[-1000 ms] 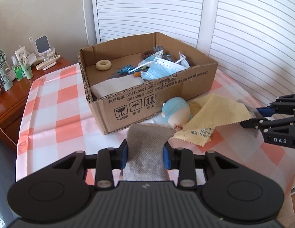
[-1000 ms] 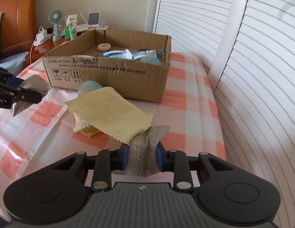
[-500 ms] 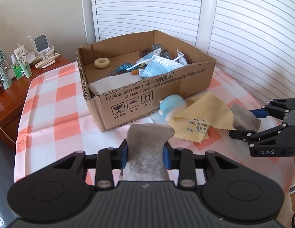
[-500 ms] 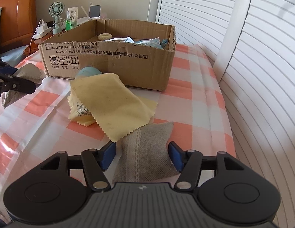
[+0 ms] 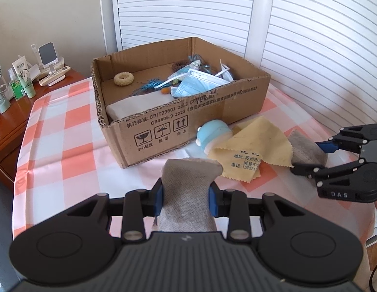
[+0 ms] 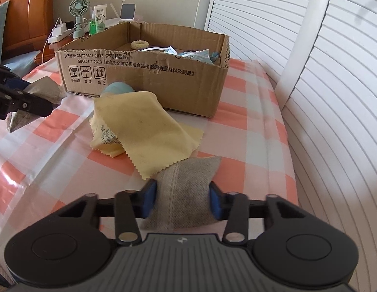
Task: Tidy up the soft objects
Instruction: 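Lift the grey felt pad with the left tool while the right tool lifts the grey pouch, then carry both grey items into the box and open both tools, then move the left tool to the blue toy figure while the right tool approaches the yellow cloth, then close the left tool on the blue toy figure while the right tool grasps the yellow cloth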
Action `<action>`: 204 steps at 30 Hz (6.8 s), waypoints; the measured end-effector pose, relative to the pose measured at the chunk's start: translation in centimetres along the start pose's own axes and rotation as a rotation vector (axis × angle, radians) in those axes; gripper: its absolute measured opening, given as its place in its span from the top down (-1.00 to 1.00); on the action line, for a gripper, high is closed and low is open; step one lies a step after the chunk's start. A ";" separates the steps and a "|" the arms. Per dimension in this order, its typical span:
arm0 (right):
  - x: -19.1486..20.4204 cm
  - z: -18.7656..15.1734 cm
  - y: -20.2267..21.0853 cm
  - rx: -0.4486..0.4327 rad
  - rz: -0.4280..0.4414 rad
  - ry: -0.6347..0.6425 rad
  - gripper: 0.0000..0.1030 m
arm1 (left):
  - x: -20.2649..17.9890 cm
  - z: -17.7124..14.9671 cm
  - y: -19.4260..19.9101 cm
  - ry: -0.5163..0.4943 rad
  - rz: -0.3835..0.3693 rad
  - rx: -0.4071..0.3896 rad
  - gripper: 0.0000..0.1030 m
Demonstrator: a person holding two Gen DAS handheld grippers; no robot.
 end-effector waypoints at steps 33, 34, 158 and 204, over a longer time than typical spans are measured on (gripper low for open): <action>1.2 8.5 5.0 -0.226 0.122 -0.012 0.43 | 1.9 9.9 -1.0 -0.127 0.049 -0.072 0.33; 1.3 8.6 4.9 -0.228 0.126 -0.011 0.43 | 2.3 10.4 -1.7 -0.128 0.059 -0.070 0.33; 1.7 1.3 -3.6 -0.018 0.098 0.007 -1.00 | -3.7 3.0 -8.7 0.142 0.222 0.031 -0.85; 2.2 3.3 -6.4 -0.062 0.169 0.024 -1.00 | -0.4 0.0 -5.6 0.152 0.147 0.038 0.14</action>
Point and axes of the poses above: each gripper's, at about its wrist camera, not at the fingertips, and y roughly against the way its jaws point, x to its left, z to its top, the point moved 4 cm from there along -y, roughly the way its jaws point, and after that the axes turned 7 degrees about -x, right-handed, at the moved point
